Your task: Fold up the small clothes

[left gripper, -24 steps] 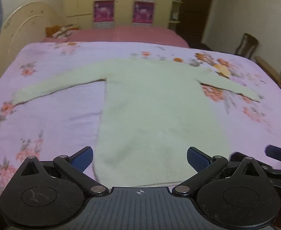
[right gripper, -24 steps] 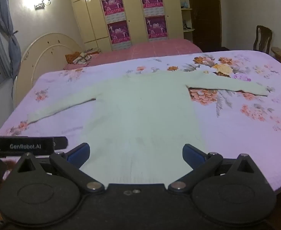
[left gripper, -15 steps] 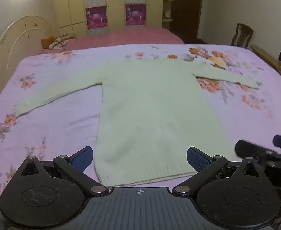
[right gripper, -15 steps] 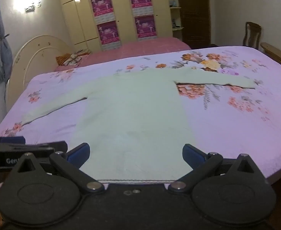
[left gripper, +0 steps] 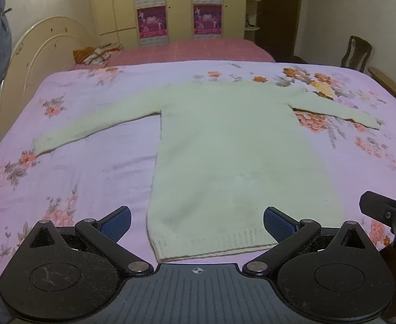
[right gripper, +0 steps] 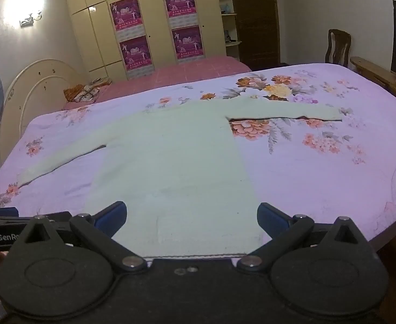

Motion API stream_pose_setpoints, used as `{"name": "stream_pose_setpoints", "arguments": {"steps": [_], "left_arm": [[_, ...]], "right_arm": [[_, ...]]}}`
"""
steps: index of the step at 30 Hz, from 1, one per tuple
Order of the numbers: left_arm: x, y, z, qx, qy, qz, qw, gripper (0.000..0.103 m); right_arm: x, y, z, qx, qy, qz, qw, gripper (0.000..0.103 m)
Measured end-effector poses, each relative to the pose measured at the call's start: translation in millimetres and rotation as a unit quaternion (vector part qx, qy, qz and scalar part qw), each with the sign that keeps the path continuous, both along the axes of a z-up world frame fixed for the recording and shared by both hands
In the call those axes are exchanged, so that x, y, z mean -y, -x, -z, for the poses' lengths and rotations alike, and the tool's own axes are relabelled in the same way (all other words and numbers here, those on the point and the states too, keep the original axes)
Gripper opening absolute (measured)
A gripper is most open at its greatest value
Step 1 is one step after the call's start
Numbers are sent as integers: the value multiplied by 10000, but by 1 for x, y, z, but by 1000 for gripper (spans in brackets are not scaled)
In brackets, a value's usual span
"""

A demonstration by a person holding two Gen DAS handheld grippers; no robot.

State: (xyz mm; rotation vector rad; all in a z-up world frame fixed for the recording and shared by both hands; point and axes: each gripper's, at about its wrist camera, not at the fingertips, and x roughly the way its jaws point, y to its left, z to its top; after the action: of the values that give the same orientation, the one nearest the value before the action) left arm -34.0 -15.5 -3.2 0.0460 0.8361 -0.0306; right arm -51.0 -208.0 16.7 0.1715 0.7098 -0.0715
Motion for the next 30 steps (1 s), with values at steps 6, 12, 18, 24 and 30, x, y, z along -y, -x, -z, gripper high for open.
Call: {"name": "stream_pose_setpoints", "arguments": {"steps": [6, 12, 18, 24, 30], "left_arm": [[-1, -2, 1, -17, 4, -28, 10000, 103], [0, -3, 2, -59, 33, -69, 10000, 103], [-2, -3, 4, -99, 60, -116, 9999, 103], [-4, -5, 6, -137, 87, -139, 9998, 103], [-4, -7, 5, -167, 111, -138, 9997, 103]], "right_arm": [[-2, -3, 0, -8, 0, -89, 10000, 102], [-1, -4, 0, 17, 0, -120, 9999, 102], [-3, -6, 1, -1, -7, -156, 9999, 102], [-3, -7, 1, -4, -1, -167, 9999, 102], [-3, -7, 2, 5, -4, -176, 9998, 102]]}}
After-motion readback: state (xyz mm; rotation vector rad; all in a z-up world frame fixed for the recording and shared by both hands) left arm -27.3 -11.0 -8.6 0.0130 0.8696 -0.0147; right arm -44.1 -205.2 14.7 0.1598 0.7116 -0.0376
